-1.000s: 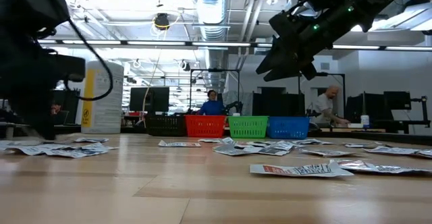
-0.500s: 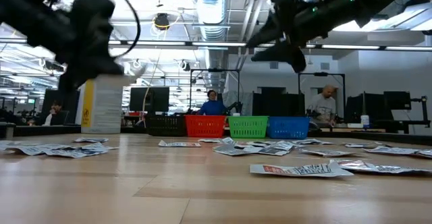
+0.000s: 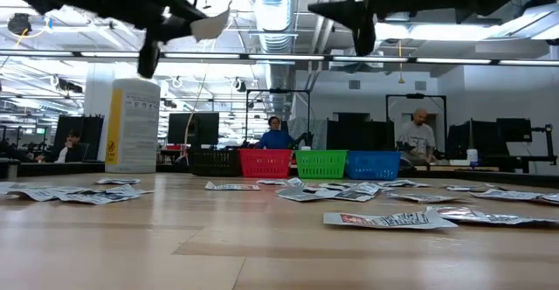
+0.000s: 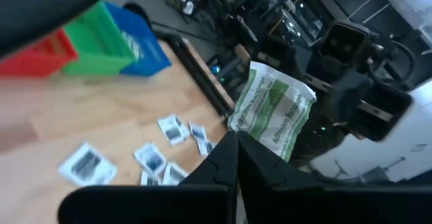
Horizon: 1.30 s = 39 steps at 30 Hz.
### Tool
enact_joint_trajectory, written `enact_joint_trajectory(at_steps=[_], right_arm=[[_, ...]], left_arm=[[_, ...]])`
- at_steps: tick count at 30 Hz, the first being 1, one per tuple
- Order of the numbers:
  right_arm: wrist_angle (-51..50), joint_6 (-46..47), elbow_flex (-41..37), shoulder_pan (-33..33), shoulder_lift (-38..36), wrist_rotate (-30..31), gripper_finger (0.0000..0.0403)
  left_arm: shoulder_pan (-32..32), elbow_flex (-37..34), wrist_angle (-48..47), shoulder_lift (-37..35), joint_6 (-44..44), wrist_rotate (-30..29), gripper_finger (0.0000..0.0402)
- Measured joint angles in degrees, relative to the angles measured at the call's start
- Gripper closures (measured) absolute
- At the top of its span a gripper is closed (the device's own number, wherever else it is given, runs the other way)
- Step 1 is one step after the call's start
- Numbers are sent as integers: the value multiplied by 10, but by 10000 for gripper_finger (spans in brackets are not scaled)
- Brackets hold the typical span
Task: Pick & Place First Aid Supplies
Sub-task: Put the bandage pack into the blue bin
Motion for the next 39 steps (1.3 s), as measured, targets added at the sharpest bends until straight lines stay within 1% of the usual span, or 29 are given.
enact_joint_trajectory(at_steps=[6,10,15,19,26,30,39], right_arm=[[-3,0,28,9,0,0,270],[-26,-1,44,9,0,0,268],[-65,-1,49,17,0,0,255],[-104,-22,49,30,0,4,237],[-129,-37,49,48,0,70,209],[-127,-37,49,45,0,102,204],[-124,-31,49,23,0,108,216]], left_arm=[[21,73,0,76,67,1,398],[24,120,1,128,112,1,398],[24,172,1,176,186,2,398],[23,200,2,196,253,7,398],[23,221,2,215,341,1,398],[23,221,1,220,361,-12,398],[39,221,0,221,362,-15,398]])
